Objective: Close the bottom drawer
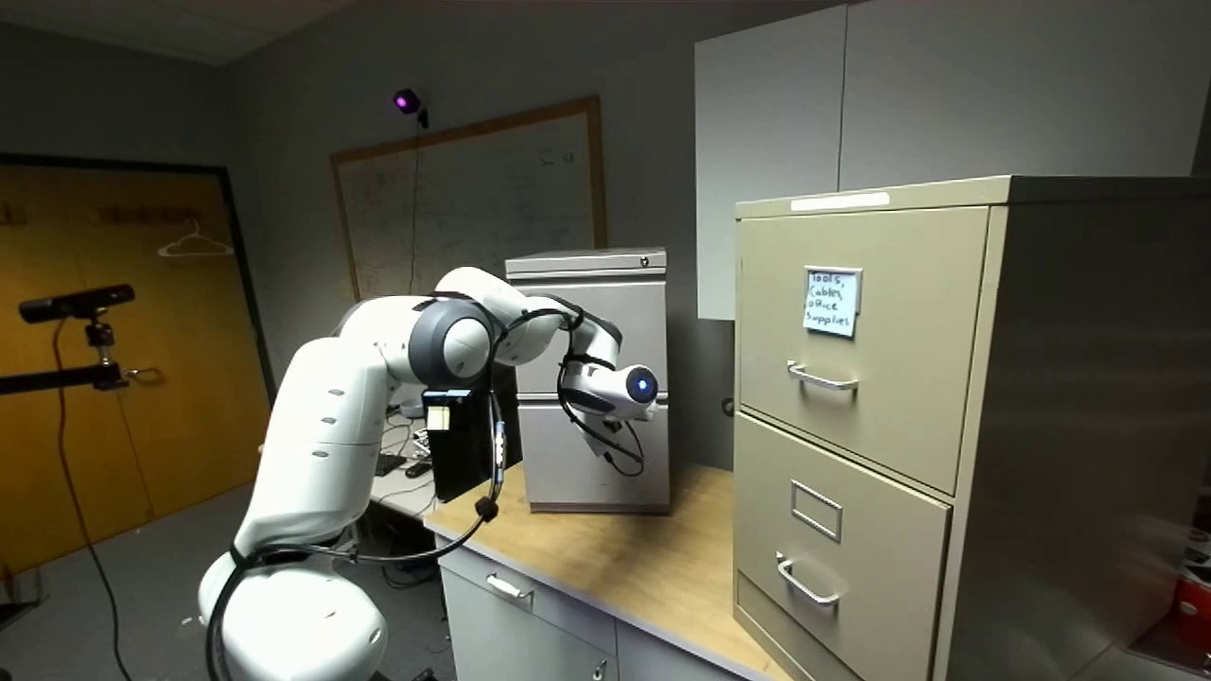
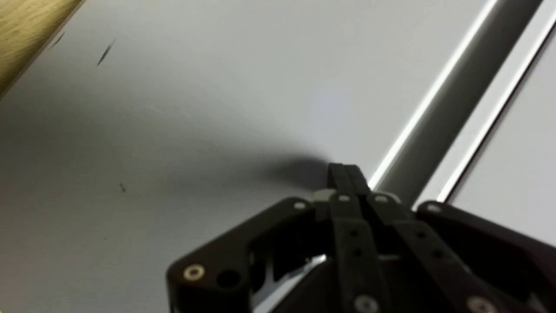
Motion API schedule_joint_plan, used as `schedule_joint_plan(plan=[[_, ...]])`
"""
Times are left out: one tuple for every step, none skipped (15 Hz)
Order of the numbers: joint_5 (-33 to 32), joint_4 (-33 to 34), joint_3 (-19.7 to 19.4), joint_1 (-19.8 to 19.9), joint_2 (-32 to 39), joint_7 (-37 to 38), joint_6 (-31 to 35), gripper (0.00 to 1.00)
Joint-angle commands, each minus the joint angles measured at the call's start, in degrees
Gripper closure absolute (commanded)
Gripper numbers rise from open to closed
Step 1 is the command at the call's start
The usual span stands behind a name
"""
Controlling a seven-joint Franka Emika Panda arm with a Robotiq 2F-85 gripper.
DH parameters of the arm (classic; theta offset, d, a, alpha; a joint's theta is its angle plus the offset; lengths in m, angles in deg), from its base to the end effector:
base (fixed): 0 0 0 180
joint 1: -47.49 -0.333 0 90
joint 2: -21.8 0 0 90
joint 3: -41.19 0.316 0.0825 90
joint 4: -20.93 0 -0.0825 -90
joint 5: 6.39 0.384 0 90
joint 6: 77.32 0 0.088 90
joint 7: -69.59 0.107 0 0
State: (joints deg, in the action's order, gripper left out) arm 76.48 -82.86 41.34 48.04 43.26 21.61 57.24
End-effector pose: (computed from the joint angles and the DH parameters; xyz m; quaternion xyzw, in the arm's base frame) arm 0.6652 0.0096 0.3617 -0.8548 0.0872 -0.2635 0.4385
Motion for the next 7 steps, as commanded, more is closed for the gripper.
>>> schedule_joint_plan(plan=[[0.15,4.72,0.89,-0.56,2.81,1.07,-0.44,1.0],[-0.07,4.67,0.99,-0.77,2.57,1.29,-0.41,1.0],[-0.32,4.67,0.99,-0.84,2.56,1.37,-0.35,1.0],[-0.5,4.78,0.91,-0.75,2.75,1.35,-0.35,1.0],[-0.61,4.68,0.9,-0.74,2.61,1.28,-0.28,1.0],[-1.16,4.45,0.81,-0.78,2.46,1.59,-0.33,1.0],[-2.39,3.83,0.57,-0.91,1.9,2.25,-0.24,1.0]])
